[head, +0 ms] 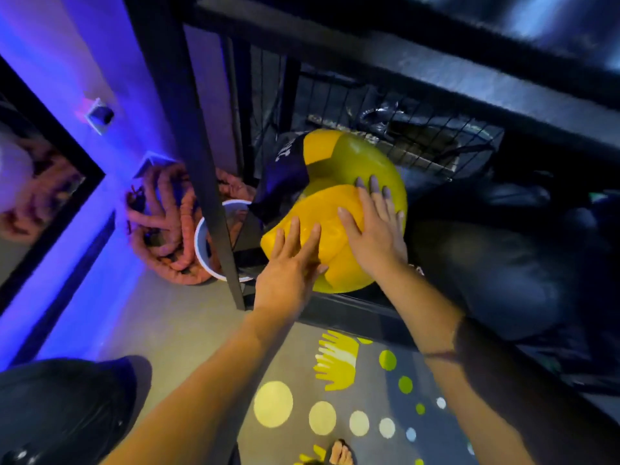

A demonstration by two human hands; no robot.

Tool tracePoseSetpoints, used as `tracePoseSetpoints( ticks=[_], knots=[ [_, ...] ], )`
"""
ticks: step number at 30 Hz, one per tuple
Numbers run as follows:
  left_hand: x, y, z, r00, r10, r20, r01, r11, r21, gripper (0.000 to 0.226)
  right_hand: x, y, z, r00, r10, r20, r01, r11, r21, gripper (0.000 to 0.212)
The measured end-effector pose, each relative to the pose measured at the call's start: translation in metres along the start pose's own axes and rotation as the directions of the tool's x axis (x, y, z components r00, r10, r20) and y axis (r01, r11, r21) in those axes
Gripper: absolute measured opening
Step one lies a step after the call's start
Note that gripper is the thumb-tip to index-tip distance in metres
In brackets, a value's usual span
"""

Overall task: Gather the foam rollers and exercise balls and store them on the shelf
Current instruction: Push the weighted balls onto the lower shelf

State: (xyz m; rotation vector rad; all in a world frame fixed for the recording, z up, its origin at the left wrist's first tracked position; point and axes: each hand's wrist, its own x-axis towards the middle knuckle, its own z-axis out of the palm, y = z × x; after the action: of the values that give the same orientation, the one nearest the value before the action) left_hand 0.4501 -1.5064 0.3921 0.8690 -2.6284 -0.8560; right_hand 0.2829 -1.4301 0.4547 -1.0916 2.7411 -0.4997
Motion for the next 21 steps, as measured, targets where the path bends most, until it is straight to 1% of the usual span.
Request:
tracePoseSetpoints(
  ticks=[3,6,9,11,12,13,15,16,17,18,19,21],
  knots=[
    [0.008,0.012,-0.013,0.986,-0.065,0.151,0.046,0.991,0.125,0.075,0.002,-0.008,-0.008,0.994,0.069,0.087,-0.067,0.997,-0.026,0.066],
    [0.014,0.017,-0.032,0.955,-0.097,0.281,0.039,0.978,0.206,0.077,0.001,-0.015,-0.008,0.986,0.121,0.117,-0.116,0.992,-0.048,0.065],
    [0.020,0.014,-0.042,0.933,-0.084,0.350,-0.022,0.957,0.288,0.080,0.004,-0.026,-0.010,0.971,0.157,0.182,-0.144,0.986,-0.080,0.065],
    [0.022,0.010,-0.047,0.924,-0.075,0.375,-0.052,0.947,0.318,0.082,0.006,-0.031,-0.020,0.963,0.152,0.222,-0.146,0.988,-0.041,0.064],
    [0.023,0.008,-0.051,0.922,-0.072,0.381,-0.054,0.950,0.309,0.082,0.003,-0.033,-0.025,0.972,0.134,0.196,-0.133,0.991,-0.017,0.063],
    [0.023,0.005,-0.052,0.920,-0.068,0.387,-0.051,0.956,0.290,0.081,-0.005,-0.035,-0.030,0.988,0.105,0.117,-0.104,0.994,-0.012,0.062],
    [0.023,0.001,-0.055,0.918,-0.059,0.393,-0.040,0.970,0.239,0.077,-0.038,-0.036,-0.035,0.992,0.050,-0.113,-0.058,0.996,-0.065,0.061],
    [0.021,0.001,-0.055,0.918,-0.046,0.395,-0.045,0.975,0.217,0.076,-0.061,-0.035,-0.034,0.981,0.030,-0.192,-0.049,0.994,-0.095,0.061],
    [0.019,0.001,-0.055,0.917,-0.037,0.398,-0.043,0.981,0.189,0.076,-0.082,-0.032,-0.031,0.974,0.024,-0.227,-0.048,0.994,-0.103,0.061],
    [0.012,0.003,-0.058,0.919,-0.037,0.393,-0.024,0.989,0.149,0.077,-0.103,-0.029,-0.028,0.973,0.042,-0.228,-0.064,0.994,-0.090,0.061],
    [0.003,0.006,-0.062,0.933,-0.024,0.360,-0.011,0.996,0.093,0.079,-0.125,-0.023,-0.028,0.971,0.085,-0.222,-0.103,0.992,-0.069,0.060],
    [-0.016,0.019,-0.073,0.977,0.016,0.214,-0.016,1.000,-0.005,0.080,-0.163,-0.008,-0.038,0.956,0.204,-0.212,-0.213,0.977,-0.019,0.059]
  ],
)
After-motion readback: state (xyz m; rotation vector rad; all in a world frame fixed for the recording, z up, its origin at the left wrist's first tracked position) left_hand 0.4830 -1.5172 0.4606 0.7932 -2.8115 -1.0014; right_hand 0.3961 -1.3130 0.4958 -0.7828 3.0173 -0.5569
